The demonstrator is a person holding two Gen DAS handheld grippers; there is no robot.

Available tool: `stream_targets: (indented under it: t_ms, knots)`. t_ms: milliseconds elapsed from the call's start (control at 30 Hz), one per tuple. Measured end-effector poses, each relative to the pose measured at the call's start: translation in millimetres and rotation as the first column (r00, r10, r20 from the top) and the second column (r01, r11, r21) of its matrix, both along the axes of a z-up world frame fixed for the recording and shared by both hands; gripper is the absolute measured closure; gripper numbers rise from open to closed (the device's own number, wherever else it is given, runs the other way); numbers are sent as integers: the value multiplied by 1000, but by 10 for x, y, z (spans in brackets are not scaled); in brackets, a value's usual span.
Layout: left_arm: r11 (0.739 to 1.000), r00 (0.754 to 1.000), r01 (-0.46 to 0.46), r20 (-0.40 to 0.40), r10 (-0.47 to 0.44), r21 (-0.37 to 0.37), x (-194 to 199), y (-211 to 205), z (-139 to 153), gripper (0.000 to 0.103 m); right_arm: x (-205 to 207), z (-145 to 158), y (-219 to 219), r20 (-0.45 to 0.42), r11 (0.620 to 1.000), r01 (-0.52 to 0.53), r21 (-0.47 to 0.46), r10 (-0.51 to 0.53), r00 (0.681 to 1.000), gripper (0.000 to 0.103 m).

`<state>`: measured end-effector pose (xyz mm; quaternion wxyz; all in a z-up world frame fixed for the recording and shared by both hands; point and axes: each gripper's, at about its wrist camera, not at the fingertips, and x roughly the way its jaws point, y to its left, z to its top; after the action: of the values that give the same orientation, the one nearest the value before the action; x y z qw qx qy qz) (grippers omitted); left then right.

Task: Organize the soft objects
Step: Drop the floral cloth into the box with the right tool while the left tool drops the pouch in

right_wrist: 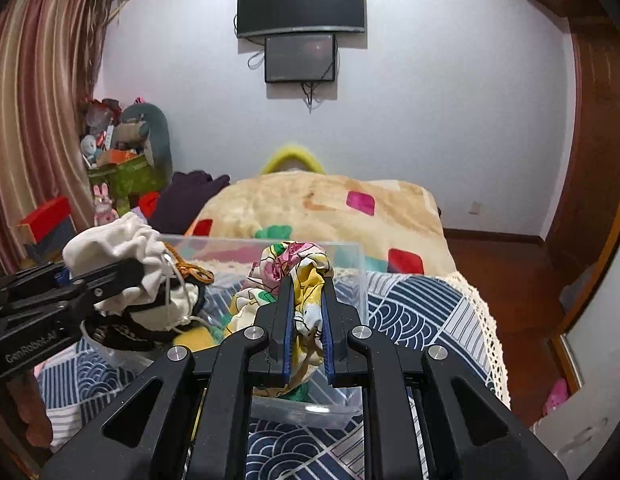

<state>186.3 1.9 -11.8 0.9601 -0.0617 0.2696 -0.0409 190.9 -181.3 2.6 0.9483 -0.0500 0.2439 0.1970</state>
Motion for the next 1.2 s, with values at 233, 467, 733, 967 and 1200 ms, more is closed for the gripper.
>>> stream_targets:
  t_ms: [233, 467, 733, 967, 1200]
  knots:
    - [1000, 998, -15, -61, 15, 5, 147, 9, -188, 71, 69, -170, 71, -45, 998, -19, -53, 17, 999, 92]
    - [1000, 997, -14, -70, 15, 16, 141, 38, -218, 68, 126, -249, 77, -89, 997, -30, -70, 24, 996, 91]
    - [998, 999, -18, -47, 21, 62, -10, -28, -176, 56, 100, -227, -3, -114, 998, -33, -53, 27, 993, 65]
    - [1000, 1000, -17, -15, 17, 24, -158, 6, -41, 46, 11, -128, -63, -87, 999, -34, -33, 31, 996, 50]
    - [1000, 999, -21, 44, 21, 11, -372, 47, 159, 39, -189, -10, -73, -16, 998, -45, -53, 44, 999, 47]
